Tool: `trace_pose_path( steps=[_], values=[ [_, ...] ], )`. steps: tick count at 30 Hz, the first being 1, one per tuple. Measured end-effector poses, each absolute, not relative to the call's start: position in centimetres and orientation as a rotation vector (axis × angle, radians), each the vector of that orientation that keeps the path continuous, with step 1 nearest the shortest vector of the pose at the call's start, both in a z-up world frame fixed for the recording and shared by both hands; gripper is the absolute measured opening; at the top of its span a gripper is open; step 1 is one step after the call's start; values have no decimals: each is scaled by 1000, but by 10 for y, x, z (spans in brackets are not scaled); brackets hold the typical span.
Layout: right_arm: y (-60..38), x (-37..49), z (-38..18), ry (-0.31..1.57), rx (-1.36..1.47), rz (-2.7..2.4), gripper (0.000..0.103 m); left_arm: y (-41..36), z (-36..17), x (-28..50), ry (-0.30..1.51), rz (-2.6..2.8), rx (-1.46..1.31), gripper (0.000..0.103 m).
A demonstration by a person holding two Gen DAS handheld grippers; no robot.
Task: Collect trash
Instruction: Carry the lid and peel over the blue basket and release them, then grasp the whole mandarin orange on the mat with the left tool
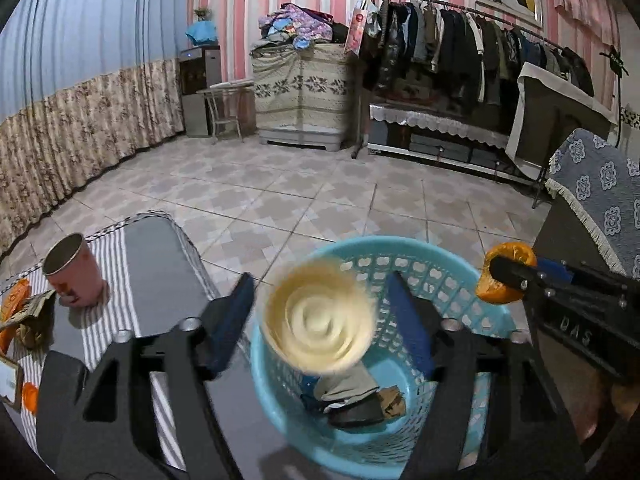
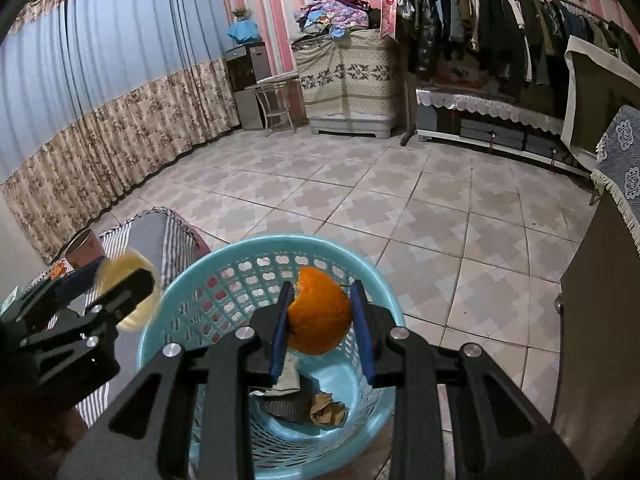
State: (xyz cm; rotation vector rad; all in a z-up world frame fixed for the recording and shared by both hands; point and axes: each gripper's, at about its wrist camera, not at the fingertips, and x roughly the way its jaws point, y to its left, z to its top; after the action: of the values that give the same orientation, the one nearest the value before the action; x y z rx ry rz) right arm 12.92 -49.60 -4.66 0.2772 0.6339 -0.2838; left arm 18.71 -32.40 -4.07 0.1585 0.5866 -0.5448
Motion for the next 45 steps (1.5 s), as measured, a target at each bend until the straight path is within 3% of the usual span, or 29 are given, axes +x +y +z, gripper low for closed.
trace_pose_path(
  steps=[3,14,15,16,18,22,33,45],
  values=[
    [-497,132,-50,648,277,-283,29,-318,-32,190,552,-513,153,87],
    [-474,150,-60,633,253,-264,33,-236,-18,181,503,-352,90,96],
    [-472,152,-61,627,242,-266,40,-229,-16,181,501,-341,86,96],
    [-469,152,-62,623,226,-285,59,-221,-15,180,499,-331,80,96],
    [-467,148,-58,599,214,-313,77,-205,-12,179,498,-317,70,97],
    [-465,140,-50,553,201,-358,91,-173,-8,179,496,-269,78,97],
    [-409,136,-34,518,86,-326,95,-66,-11,167,491,-122,78,97],
    [-296,145,-44,627,2,-143,98,56,-34,156,562,-2,77,97]
  ],
)
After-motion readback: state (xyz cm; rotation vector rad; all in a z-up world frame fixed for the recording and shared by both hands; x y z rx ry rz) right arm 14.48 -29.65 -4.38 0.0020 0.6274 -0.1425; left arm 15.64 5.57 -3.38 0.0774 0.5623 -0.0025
